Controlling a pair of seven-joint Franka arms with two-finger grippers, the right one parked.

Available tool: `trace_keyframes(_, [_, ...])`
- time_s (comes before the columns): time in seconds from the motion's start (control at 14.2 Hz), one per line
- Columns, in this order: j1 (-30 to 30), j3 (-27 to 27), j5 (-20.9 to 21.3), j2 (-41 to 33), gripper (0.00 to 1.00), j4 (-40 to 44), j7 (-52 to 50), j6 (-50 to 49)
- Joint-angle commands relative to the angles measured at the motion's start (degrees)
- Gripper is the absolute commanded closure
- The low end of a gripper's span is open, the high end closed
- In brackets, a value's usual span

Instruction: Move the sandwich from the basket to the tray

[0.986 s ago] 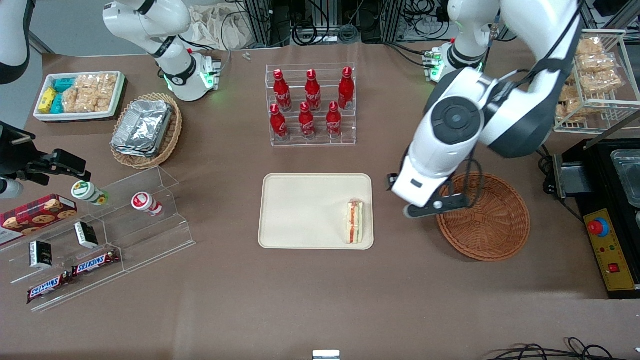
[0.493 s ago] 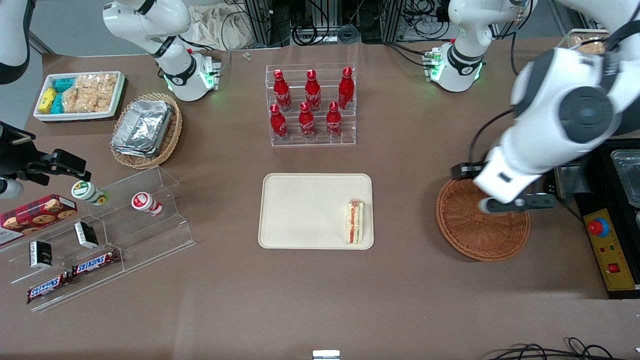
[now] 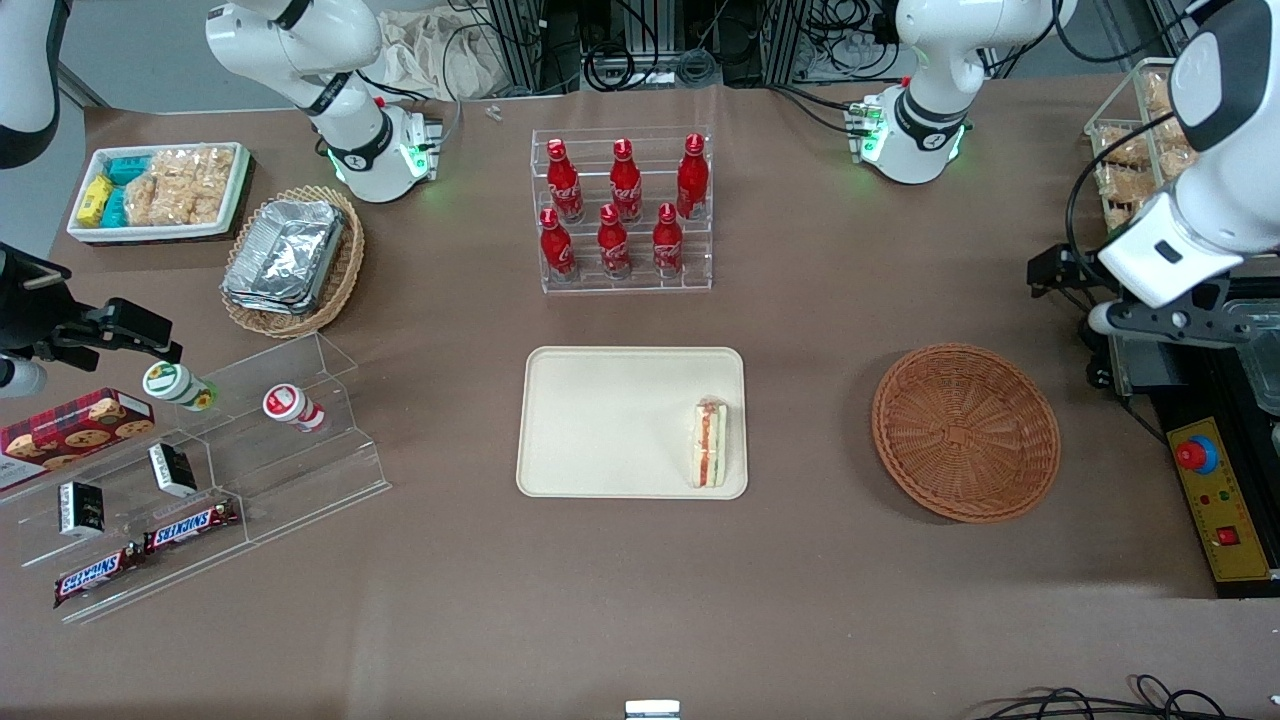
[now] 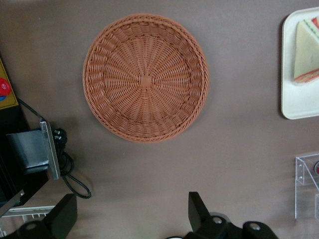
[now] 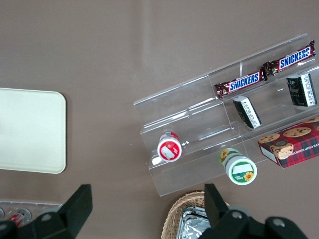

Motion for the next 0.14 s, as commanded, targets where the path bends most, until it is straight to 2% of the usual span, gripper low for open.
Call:
trace_keyframes(0.0, [-1.19, 0.57, 0.15, -0.06, 0.0, -0.01, 1.21, 0.5])
trace_keyframes(0.07, [-1.19, 0.4, 0.32, 0.74, 0.0, 0.87, 1.21, 0.41])
